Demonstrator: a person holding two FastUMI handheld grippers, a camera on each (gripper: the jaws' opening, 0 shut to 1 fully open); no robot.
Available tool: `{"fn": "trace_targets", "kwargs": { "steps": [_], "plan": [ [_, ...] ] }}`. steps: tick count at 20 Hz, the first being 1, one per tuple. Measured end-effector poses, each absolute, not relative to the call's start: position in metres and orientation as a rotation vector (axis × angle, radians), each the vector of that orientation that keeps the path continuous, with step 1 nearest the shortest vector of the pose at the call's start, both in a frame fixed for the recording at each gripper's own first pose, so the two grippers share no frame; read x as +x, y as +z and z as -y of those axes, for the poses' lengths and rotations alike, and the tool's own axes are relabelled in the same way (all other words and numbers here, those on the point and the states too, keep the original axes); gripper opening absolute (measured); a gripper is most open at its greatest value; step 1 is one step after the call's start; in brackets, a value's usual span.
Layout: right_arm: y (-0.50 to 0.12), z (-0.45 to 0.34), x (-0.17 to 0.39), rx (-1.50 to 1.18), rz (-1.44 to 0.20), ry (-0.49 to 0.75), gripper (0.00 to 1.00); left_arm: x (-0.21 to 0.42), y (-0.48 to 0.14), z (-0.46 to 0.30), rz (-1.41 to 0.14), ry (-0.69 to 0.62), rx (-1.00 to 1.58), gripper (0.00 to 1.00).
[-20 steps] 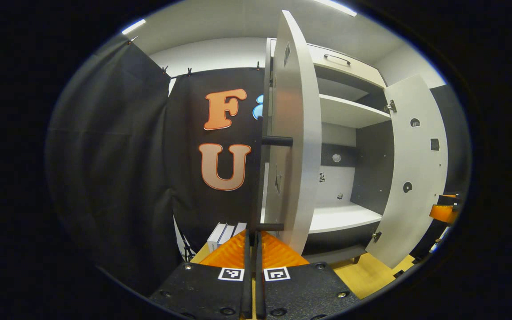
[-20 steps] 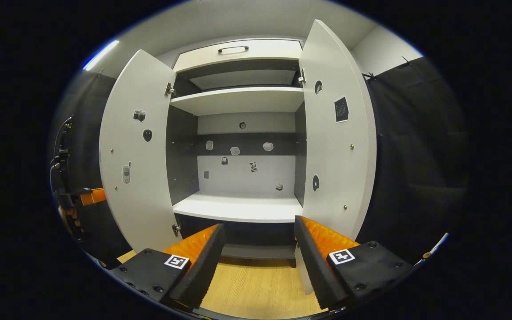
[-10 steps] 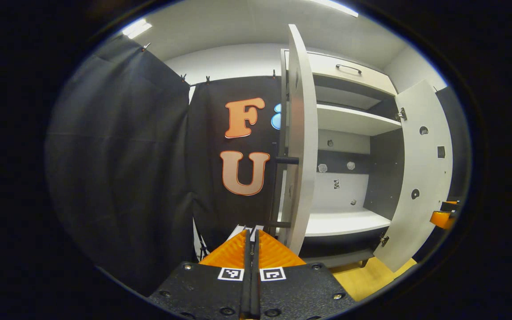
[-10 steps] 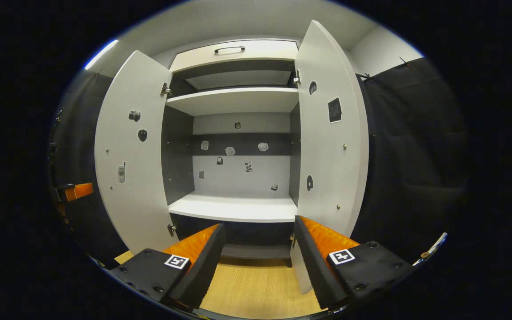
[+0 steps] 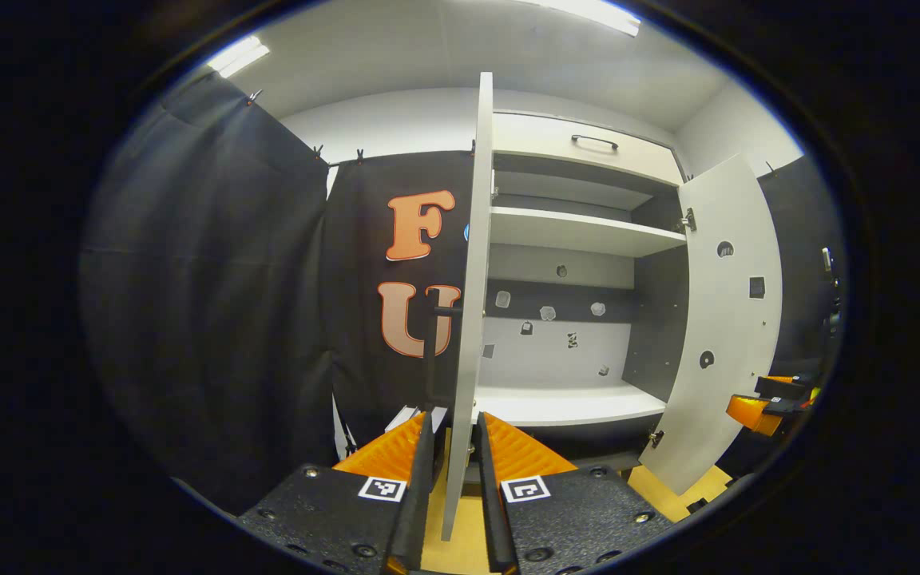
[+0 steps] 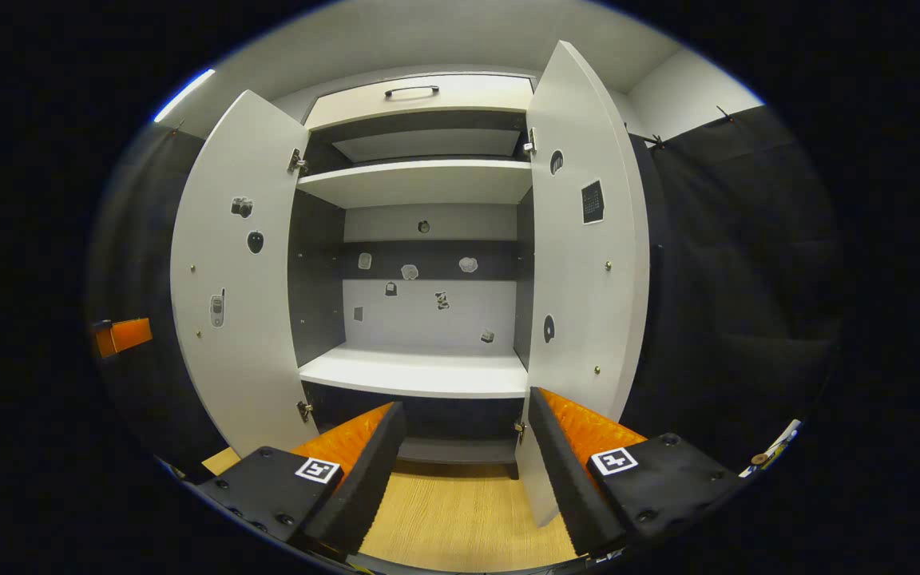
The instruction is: Open the right door of the double-door shoe cabinet with the right hand, and open the left door with the left hand.
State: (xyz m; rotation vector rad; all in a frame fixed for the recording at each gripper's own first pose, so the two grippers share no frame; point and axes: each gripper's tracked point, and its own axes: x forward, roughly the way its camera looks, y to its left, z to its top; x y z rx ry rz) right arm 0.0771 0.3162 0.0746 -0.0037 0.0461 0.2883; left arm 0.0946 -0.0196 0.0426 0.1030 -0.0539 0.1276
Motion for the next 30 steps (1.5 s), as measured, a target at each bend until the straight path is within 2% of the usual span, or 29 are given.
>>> {"fn": "trace_targets", "kwargs": {
  "steps": [2, 3, 4, 5, 6, 7, 8, 10, 11, 12, 13, 14, 15, 16, 25, 26, 27, 29, 30],
  "plan": [
    [0.076, -0.312, 0.075, -0.002, -0.044, 0.282, 0.94, 0.094, 0.042, 0.031, 0.051, 0.113, 0.095, 0.42],
    [0.077, -0.309, 0.074, -0.001, -0.042, 0.279, 0.94, 0.093, 0.042, 0.035, 0.056, 0.113, 0.098, 0.58],
    [0.077, -0.307, 0.073, -0.002, -0.040, 0.274, 0.94, 0.091, 0.044, 0.038, 0.064, 0.114, 0.101, 0.54],
    [0.078, -0.304, 0.072, -0.003, -0.037, 0.270, 0.94, 0.091, 0.045, 0.043, 0.069, 0.113, 0.101, 0.67],
    [0.079, -0.302, 0.071, -0.005, -0.034, 0.265, 0.99, 0.091, 0.047, 0.048, 0.074, 0.109, 0.100, 0.81],
    [0.080, -0.299, 0.070, -0.006, -0.032, 0.261, 0.99, 0.091, 0.048, 0.052, 0.079, 0.101, 0.098, 0.73],
    [0.080, -0.298, 0.069, -0.006, -0.031, 0.258, 0.99, 0.091, 0.049, 0.056, 0.083, 0.094, 0.097, 0.73],
    [0.081, -0.295, 0.067, -0.002, -0.029, 0.252, 0.99, 0.091, 0.051, 0.066, 0.087, 0.074, 0.090, 0.83],
    [0.082, -0.293, 0.067, -0.001, -0.028, 0.248, 0.99, 0.091, 0.051, 0.069, 0.087, 0.066, 0.090, 0.93],
    [0.081, -0.292, 0.067, 0.000, -0.027, 0.243, 0.99, 0.092, 0.050, 0.073, 0.087, 0.064, 0.091, 0.89],
    [0.082, -0.291, 0.067, 0.002, -0.027, 0.237, 0.99, 0.092, 0.049, 0.073, 0.086, 0.067, 0.092, 0.98],
    [0.081, -0.292, 0.067, 0.007, -0.027, 0.236, 0.99, 0.093, 0.049, 0.074, 0.087, 0.069, 0.095, 0.94],
    [0.082, -0.292, 0.067, 0.014, -0.027, 0.238, 0.99, 0.095, 0.049, 0.077, 0.087, 0.067, 0.100, 0.98],
    [0.081, -0.294, 0.067, 0.018, -0.028, 0.240, 0.99, 0.096, 0.048, 0.079, 0.086, 0.066, 0.105, 0.94],
    [0.078, -0.299, 0.075, 0.004, -0.023, 0.237, 0.99, 0.110, 0.043, 0.094, 0.071, 0.035, 0.107, 0.94],
    [0.078, -0.299, 0.077, 0.003, -0.024, 0.235, 0.99, 0.112, 0.042, 0.094, 0.070, 0.033, 0.103, 0.91],
    [0.077, -0.300, 0.078, 0.003, -0.026, 0.235, 0.99, 0.113, 0.042, 0.095, 0.069, 0.029, 0.098, 0.94],
    [0.079, -0.301, 0.080, 0.006, -0.023, 0.233, 0.99, 0.116, 0.041, 0.096, 0.068, 0.024, 0.094, 0.95],
    [0.080, -0.300, 0.081, 0.007, -0.019, 0.229, 0.94, 0.118, 0.041, 0.097, 0.067, 0.024, 0.095, 0.95]
  ]
}}
